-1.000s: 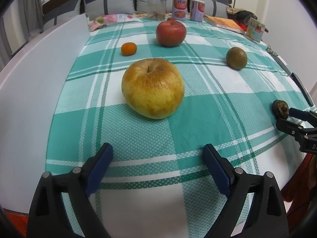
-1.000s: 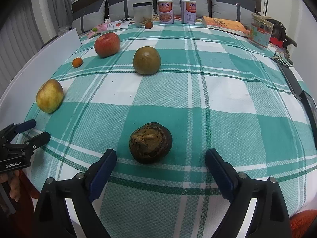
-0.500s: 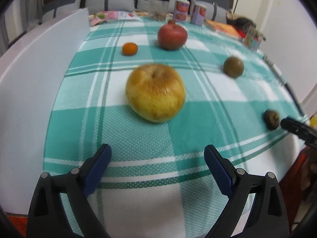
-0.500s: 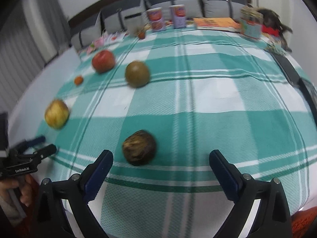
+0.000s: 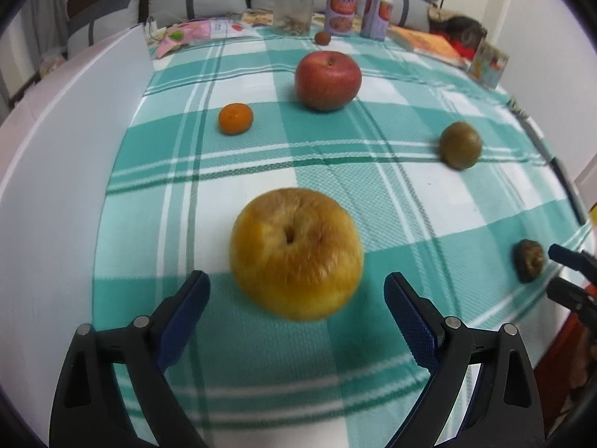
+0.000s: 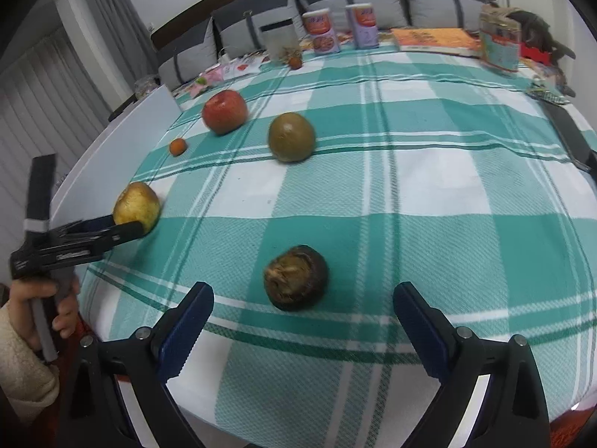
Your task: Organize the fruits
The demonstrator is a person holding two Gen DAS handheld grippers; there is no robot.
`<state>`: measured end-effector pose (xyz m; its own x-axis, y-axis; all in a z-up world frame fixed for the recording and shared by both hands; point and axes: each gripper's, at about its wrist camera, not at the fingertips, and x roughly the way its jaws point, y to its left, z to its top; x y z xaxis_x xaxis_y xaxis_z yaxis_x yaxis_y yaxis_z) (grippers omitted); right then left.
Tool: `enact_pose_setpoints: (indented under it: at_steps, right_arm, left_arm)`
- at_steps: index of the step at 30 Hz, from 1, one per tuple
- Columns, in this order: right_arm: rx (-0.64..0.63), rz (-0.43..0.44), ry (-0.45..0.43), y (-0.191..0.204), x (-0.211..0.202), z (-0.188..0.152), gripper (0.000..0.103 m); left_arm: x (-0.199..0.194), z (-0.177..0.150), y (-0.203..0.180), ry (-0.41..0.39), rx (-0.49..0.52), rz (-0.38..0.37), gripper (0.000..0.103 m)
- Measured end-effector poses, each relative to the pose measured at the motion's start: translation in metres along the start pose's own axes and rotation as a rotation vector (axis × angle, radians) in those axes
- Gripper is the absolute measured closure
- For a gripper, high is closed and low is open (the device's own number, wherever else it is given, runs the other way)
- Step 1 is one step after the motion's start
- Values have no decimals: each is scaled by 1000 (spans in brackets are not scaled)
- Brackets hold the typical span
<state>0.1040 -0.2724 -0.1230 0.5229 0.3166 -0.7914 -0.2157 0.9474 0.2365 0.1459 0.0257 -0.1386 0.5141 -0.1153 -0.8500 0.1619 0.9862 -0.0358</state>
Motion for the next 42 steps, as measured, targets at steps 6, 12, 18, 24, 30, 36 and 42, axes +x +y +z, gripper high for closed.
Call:
enact_pose_setpoints:
  at_steps: [6, 12, 18, 24, 30, 36, 42]
  right_arm:
    - [-126, -31, 92, 24, 22, 11, 34]
    - [-196, -101, 142, 29, 30, 16, 62]
    - [-98, -11, 109, 26, 7, 37, 62]
    - [-163, 117, 43, 86, -20, 88, 62]
    - [-277, 272, 34, 183, -14, 134, 62]
    - [-457, 422, 108, 315, 23, 146, 62]
    - [-611, 396, 236, 409, 99, 130, 62]
  left_arm:
    - [-1, 6, -1, -8, 12, 9, 33]
    - [-5, 6, -2, 1, 22, 0, 34]
    - [-56, 13, 7, -54, -73, -122, 34]
    - [-136, 32, 44, -145, -158, -228, 34]
    - [-181, 46, 148, -197, -262, -67, 34]
    - [-127, 38, 253, -68, -399, 115, 34]
    - [-67, 19, 301, 97, -531, 136, 34]
